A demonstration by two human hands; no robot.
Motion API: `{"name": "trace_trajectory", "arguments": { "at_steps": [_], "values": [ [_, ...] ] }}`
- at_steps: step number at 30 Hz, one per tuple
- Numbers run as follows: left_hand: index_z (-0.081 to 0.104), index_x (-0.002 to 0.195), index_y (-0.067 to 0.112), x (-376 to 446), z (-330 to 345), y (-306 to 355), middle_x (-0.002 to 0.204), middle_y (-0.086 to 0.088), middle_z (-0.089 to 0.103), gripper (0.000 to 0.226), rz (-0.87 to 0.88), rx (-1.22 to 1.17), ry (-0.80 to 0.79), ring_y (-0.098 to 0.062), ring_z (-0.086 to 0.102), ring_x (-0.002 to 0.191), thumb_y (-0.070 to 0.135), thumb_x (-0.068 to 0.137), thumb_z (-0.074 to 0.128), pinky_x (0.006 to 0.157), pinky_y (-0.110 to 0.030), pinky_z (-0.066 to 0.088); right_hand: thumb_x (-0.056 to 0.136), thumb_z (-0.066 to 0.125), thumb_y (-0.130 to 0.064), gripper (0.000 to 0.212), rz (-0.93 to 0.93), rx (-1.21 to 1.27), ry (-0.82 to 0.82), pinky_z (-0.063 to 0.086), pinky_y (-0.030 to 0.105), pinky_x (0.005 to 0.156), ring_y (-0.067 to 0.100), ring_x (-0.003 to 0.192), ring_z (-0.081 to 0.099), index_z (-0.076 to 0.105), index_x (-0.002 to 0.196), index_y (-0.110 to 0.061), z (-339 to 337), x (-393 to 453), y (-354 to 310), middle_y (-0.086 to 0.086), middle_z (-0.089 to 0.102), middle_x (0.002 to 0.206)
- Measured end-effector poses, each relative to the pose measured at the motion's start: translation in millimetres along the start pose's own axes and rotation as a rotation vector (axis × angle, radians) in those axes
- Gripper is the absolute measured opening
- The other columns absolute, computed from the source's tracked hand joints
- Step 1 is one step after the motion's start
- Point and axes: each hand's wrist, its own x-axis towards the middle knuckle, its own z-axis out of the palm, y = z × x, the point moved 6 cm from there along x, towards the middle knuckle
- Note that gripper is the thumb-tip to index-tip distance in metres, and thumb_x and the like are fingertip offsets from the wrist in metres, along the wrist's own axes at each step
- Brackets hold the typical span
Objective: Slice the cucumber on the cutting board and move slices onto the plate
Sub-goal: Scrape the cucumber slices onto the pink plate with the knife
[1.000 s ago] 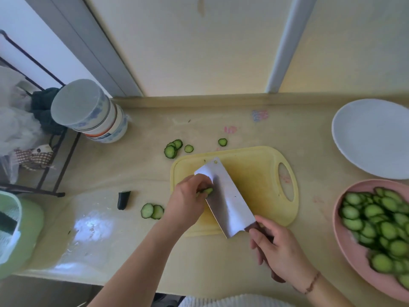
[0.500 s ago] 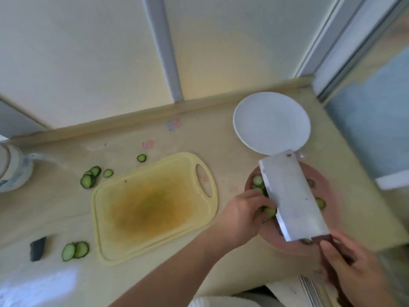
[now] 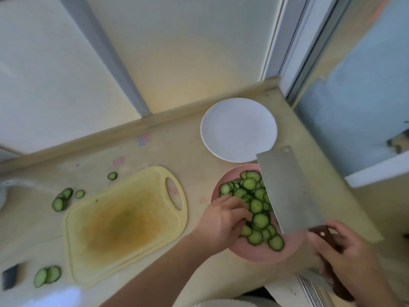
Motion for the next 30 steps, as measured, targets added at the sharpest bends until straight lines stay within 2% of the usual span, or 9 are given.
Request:
{"name": "trace_trajectory", "arguments": {
  "at_steps": [3,6,9,12,16,19,21,23,30],
  "values": [
    [0.073,0.089,0.02,6,-7,-3,0.096,0.004,0.064,0.016,-0.085,-0.001,0.055,-0.021,0.059,0.083,0.015,0.082,0.06,0.07,-0.031,0.051,0.078,0.079,-0.007,0.04,-0.028,-0.149,-0.012,0.039,0.015,0.034,0.013,0.032,0.046,0.06,0.111,-0.017,0,21,-13,-0.002,0.066,0.052],
    [0.073,0.096,0.019,14,-14,-8,0.102,0.005,0.066,0.018,-0.173,-0.004,0.116,-0.022,0.061,0.093,0.019,0.083,0.06,0.079,-0.035,0.054,0.08,0.077,-0.012,0.047,-0.091,-0.25,-0.049,0.04,0.014,0.036,0.013,0.034,0.049,0.061,0.124,-0.013,6,44,-31,0.004,0.064,0.049],
    [0.072,0.104,0.02,26,-20,-15,0.107,0.005,0.067,0.023,-0.232,0.04,0.159,-0.023,0.06,0.099,0.017,0.081,0.068,0.082,-0.038,0.054,0.078,0.08,-0.017,0.058,-0.186,-0.368,-0.05,0.042,0.004,0.052,0.006,0.056,0.059,0.06,0.132,-0.014,11,61,-50,0.004,0.071,0.084],
    [0.071,0.105,0.02,34,-26,-27,0.107,0.002,0.066,0.029,-0.344,0.112,0.184,-0.026,0.06,0.097,0.016,0.077,0.069,0.08,-0.037,0.053,0.075,0.081,-0.017,0.055,-0.315,-0.472,-0.036,0.042,0.02,0.08,0.015,0.087,0.062,0.064,0.127,-0.012,17,71,-74,0.006,0.071,0.114],
    [0.07,0.115,0.012,35,-38,-49,0.108,-0.005,0.066,0.03,-0.543,0.213,0.19,-0.03,0.062,0.094,0.015,0.084,0.072,0.082,-0.042,0.053,0.079,0.079,-0.028,0.056,-0.397,-0.633,-0.095,0.039,0.016,0.073,0.013,0.088,0.058,0.061,0.132,-0.021,29,84,-98,0.003,0.071,0.118],
    [0.073,0.11,0.013,31,-36,-55,0.099,-0.003,0.069,0.023,-0.574,0.163,0.096,-0.031,0.064,0.093,0.02,0.091,0.061,0.081,-0.041,0.049,0.079,0.075,-0.042,0.064,-0.41,-0.665,-0.163,0.04,0.016,0.083,0.011,0.092,0.058,0.056,0.137,-0.021,41,97,-107,0.004,0.068,0.122],
    [0.073,0.108,0.014,28,-36,-57,0.095,-0.004,0.069,0.023,-0.563,0.146,0.08,-0.033,0.065,0.087,0.016,0.09,0.059,0.076,-0.042,0.052,0.079,0.075,-0.041,0.064,-0.425,-0.671,-0.171,0.04,0.02,0.087,0.018,0.098,0.063,0.056,0.136,-0.018,46,109,-113,0.006,0.068,0.122],
    [0.071,0.109,0.014,28,-33,-60,0.099,-0.005,0.066,0.022,-0.587,0.123,0.049,-0.032,0.064,0.088,0.01,0.093,0.057,0.073,-0.044,0.053,0.082,0.075,-0.031,0.057,-0.454,-0.667,-0.165,0.043,0.023,0.087,0.018,0.091,0.062,0.057,0.135,-0.019,50,124,-120,0.008,0.07,0.116],
    [0.07,0.1,0.009,33,-35,-68,0.093,-0.007,0.062,0.023,-0.633,0.144,0.086,-0.033,0.062,0.084,-0.005,0.086,0.059,0.064,-0.046,0.054,0.088,0.065,-0.036,0.051,-0.55,-0.823,-0.134,0.053,0.031,0.067,0.023,0.079,0.062,0.054,0.138,-0.03,75,171,-138,0.005,0.073,0.102]
  ]
}}
